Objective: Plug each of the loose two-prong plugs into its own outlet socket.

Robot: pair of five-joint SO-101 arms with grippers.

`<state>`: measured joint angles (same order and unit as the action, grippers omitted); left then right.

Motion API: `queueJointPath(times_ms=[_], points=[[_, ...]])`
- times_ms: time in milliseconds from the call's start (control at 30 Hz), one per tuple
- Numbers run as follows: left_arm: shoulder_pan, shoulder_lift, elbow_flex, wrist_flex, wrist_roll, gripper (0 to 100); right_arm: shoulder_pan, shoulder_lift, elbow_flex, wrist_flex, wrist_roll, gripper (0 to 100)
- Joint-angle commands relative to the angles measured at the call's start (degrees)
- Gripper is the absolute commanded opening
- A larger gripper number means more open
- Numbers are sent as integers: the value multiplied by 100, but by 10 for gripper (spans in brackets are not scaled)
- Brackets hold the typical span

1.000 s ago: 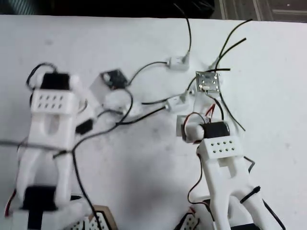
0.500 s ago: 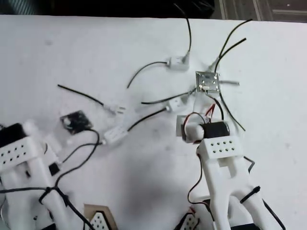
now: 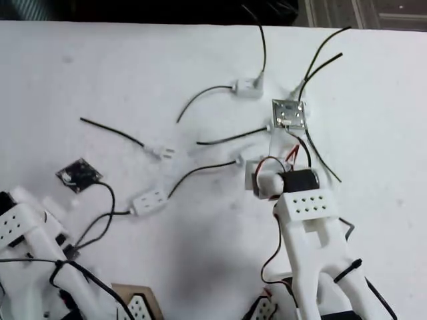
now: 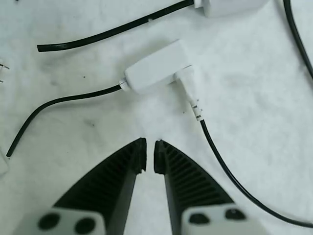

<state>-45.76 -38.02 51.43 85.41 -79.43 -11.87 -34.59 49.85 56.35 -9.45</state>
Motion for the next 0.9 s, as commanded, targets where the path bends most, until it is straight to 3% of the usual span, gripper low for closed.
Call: queueJointPath(times_ms=[0, 133, 467, 667, 867], points=[[233, -154, -510, -53, -536, 256, -22, -110, -35, -57, 0, 33], [1182, -101, -545, -62, -158, 256, -22, -119, -35, -66, 0, 33], [4242, -92, 88, -1178, 2127, 288, -22, -110, -35, -66, 0, 33], [4787, -92, 448, -1741, 2505, 295, -22, -110, -35, -66, 0, 33], [4778, -84, 484, -2154, 2514, 295, -22, -110, -35, -66, 0, 33]])
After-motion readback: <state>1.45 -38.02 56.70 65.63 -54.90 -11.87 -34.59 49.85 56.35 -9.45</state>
